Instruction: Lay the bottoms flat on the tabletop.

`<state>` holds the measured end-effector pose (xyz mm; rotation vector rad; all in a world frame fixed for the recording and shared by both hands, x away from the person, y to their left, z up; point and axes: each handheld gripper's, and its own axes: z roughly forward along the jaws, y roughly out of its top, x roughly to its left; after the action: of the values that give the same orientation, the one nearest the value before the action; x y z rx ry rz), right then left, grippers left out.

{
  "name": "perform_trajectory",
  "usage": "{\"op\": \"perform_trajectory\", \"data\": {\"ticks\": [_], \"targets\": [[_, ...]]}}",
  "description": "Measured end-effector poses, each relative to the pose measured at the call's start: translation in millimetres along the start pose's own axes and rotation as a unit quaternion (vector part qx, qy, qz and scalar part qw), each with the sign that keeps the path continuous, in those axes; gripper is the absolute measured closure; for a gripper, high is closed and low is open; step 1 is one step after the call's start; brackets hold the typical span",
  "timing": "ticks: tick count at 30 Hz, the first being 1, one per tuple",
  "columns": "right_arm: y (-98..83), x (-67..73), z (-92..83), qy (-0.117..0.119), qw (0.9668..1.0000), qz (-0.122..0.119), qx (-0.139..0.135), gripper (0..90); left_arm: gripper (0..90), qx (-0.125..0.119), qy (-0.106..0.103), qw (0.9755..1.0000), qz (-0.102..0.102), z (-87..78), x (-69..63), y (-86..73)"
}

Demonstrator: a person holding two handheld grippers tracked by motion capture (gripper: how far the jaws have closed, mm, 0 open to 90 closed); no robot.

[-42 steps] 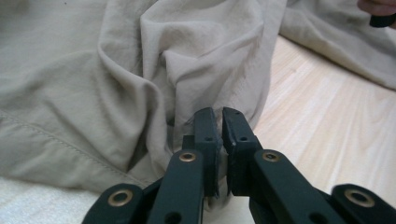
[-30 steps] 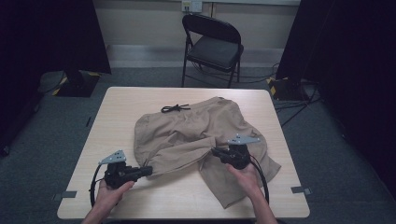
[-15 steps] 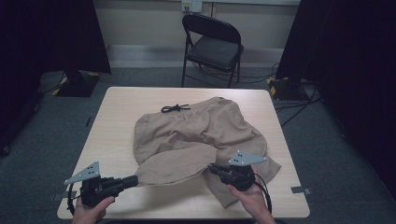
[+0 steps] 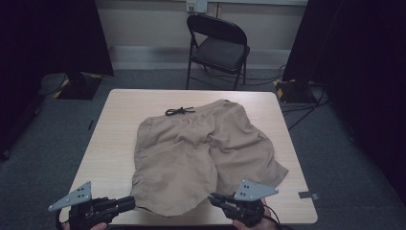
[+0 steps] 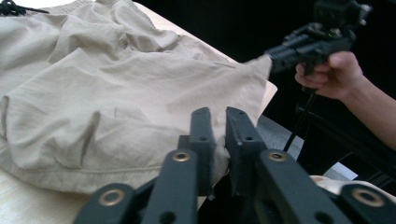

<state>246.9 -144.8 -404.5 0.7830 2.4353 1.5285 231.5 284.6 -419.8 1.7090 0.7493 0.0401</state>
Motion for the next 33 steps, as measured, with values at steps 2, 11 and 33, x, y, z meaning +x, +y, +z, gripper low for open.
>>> {"op": "perform_trajectory", "data": {"ticks": [2,11,33], "targets": [[-3.8,2.8,-0.1,0.002,1.0,-0.004,0.006,78.6,77.3,-0.001,0.0,1.0,-0.006,1.7,3.2,1.8],[2.9,-28.3,21.4,-0.006,0.9999,0.01,-0.002,67.1,71.3,0.043,0.018,0.9982,-0.039,40.7,50.7,9.5],[-23.5,-89.8,117.1,-0.058,0.9899,0.045,0.121,68.6,71.2,0.131,0.126,0.9796,-0.084,97.6,124.7,-8.9]]}}
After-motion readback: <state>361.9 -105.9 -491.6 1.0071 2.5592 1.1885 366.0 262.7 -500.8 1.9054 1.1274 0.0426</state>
